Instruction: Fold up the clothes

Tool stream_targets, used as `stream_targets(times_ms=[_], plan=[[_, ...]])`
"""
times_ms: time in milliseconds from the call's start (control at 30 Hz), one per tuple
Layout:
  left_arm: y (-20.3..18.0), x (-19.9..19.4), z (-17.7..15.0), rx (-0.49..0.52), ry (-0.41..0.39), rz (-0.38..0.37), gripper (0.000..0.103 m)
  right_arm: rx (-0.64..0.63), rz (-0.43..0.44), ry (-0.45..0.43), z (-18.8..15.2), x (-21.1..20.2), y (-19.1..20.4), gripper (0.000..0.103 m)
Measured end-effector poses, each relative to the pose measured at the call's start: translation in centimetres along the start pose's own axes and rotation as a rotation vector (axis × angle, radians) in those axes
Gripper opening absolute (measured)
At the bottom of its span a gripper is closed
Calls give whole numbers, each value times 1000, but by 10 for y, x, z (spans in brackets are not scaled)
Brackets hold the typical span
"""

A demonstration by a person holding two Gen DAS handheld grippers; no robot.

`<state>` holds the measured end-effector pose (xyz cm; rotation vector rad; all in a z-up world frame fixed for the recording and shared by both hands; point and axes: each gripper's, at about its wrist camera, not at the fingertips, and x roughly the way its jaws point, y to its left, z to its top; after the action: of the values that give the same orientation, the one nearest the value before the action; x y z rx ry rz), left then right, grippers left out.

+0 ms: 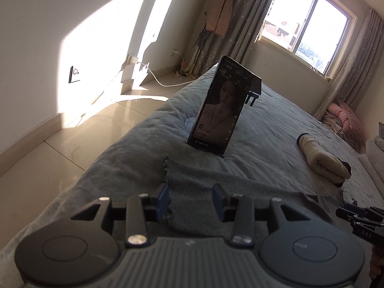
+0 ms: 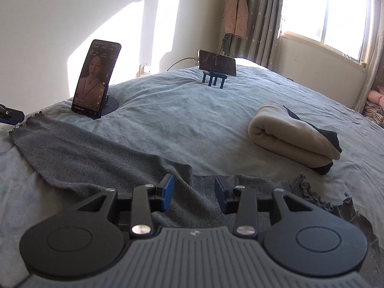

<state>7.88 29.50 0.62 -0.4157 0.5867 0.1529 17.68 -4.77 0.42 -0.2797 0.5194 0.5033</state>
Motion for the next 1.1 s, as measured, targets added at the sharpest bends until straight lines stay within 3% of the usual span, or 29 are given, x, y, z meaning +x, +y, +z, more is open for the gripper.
stream_targets(times_ms=[267,600,767,1100], plan=[[-43,-31,-7,20,-1,-44,51,96,-79,48,-15,-51,-26,44],[-108,-46,-31,1,28,-159,62,190,-110,51,-34,-101,-36,58],[-142,-43,-57,-1,72,-220,75,214,-148,58,-53,-114,-44,62],[-201,-24,-118,2,145,-281,76,264,-343,132,-109,-146,-113,64]])
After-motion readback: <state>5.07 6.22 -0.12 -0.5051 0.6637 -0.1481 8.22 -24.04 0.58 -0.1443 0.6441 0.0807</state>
